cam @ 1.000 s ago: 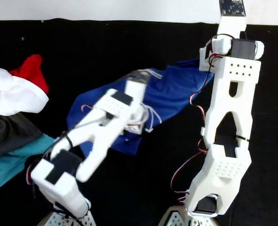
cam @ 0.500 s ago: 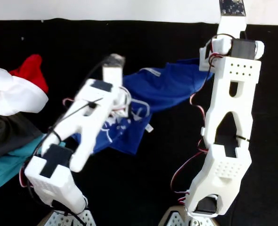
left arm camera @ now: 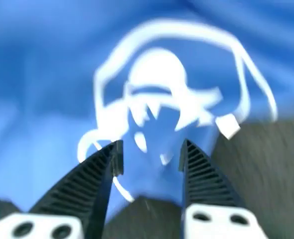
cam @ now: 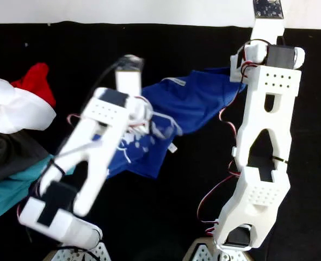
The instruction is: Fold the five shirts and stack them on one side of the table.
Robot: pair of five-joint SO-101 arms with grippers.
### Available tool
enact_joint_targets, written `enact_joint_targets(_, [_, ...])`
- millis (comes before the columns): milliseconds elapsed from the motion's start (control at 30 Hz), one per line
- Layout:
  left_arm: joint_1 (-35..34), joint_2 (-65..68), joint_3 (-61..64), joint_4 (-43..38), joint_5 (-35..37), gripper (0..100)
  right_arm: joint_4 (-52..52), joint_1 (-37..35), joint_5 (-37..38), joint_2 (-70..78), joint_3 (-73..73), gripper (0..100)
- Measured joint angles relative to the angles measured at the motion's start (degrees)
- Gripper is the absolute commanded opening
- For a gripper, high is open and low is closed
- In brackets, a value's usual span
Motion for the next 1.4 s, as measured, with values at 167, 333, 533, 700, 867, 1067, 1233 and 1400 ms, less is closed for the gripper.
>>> enact_joint_targets(167, [7.6,-4.0,0.0,8.1,-0.1,19,0.0,0.0,0.0,0.0,0.0,0.5])
enact_joint_targets(333, [11.4,-3.9,5.5,8.3,-0.1,19,0.0,0.0,0.0,0.0,0.0,0.5])
enact_joint_targets(533, [11.4,1.4,11.2,-2.7,0.0,19,0.0,0.0,0.0,0.0,0.0,0.5])
enact_joint_targets(700, [11.3,6.2,11.3,-8.9,0.0,19,0.0,0.0,0.0,0.0,0.0,0.5])
enact_joint_targets(867, [11.4,10.5,11.1,-10.5,0.1,18,0.0,0.0,0.0,0.0,0.0,0.5])
enact_joint_targets(1067, [11.6,11.2,8.6,-8.4,0.1,1,0.4,0.4,0.0,0.0,0.0,0.5])
enact_joint_targets(1233, [8.4,11.3,2.2,-0.1,0.0,1,0.9,3.1,0.0,0.0,0.0,0.5])
enact_joint_targets(1400, [1.1,10.1,-10.5,13.2,0.0,1,2.2,5.4,0.0,0.0,-0.1,0.5])
